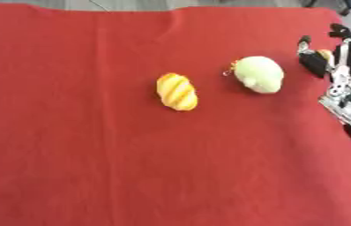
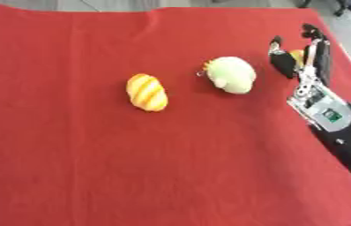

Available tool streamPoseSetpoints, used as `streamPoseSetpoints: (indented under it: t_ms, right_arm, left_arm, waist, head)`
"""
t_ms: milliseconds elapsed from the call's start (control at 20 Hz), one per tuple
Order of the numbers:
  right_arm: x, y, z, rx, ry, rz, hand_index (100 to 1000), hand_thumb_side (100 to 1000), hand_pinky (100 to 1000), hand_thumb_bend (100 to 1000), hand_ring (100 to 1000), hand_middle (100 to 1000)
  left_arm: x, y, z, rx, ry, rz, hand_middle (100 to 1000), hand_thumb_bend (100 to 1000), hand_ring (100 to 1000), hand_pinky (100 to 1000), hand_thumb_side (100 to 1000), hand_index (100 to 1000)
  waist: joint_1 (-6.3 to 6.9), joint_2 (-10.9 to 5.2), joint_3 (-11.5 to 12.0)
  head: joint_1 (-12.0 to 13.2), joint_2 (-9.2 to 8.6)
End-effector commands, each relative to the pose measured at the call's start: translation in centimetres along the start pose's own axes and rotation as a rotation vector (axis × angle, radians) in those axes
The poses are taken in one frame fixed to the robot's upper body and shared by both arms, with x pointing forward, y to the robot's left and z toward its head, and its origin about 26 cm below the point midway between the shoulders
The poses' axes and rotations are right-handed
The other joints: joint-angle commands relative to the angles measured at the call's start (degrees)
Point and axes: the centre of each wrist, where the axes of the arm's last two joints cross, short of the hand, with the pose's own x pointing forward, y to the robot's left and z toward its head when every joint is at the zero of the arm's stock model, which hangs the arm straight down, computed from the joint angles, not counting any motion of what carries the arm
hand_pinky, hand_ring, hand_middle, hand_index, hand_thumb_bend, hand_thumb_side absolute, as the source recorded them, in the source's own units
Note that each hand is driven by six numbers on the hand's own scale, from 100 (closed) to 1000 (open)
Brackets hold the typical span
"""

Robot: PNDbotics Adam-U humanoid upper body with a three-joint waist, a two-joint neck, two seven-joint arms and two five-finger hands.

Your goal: Pick up the objects with one hand, pass them to the other hand, and then place them into the box on the other side of the table.

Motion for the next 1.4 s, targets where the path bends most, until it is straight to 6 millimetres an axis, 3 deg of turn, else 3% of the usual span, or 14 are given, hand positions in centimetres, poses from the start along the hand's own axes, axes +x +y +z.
streamPoseSetpoints:
  t_ms: [50,300,1100,1400]
  right_arm:
    - [1.0,-1.0,-1.2,-0.054,-0.026,0.020,873,342,791,228,1000,785]
    - [0.5,-1.1,-1.5,-0.113,0.047,0.078,865,248,796,298,1000,785]
    - [-0.1,-1.1,-1.8,-0.128,0.205,0.203,865,198,814,346,1000,795]
    - [0.7,-2.2,-2.6,-0.181,0.181,0.166,853,186,787,314,1000,775]
  left_arm:
    - [0.7,0.3,0.0,-0.011,-0.022,-0.030,761,100,658,625,831,804]
    - [0.6,0.3,0.0,-0.011,-0.019,-0.027,760,100,658,626,834,804]
    - [0.5,0.2,0.1,-0.016,-0.012,-0.032,760,100,660,628,842,806]
    - [0.5,0.3,0.2,-0.016,-0.006,-0.038,761,100,659,630,844,806]
  waist:
    - [0.07,-1.09,-0.1]
    - [0.14,-1.04,-0.1]
    - [0.09,-0.26,-0.1]
    - [0.11,-0.11,-0.6]
  head:
    - [-0.1,-0.62]
    - [-0.1,-0.81]
    - [-0.2,-1.23]
    - [-0.2,-0.94]
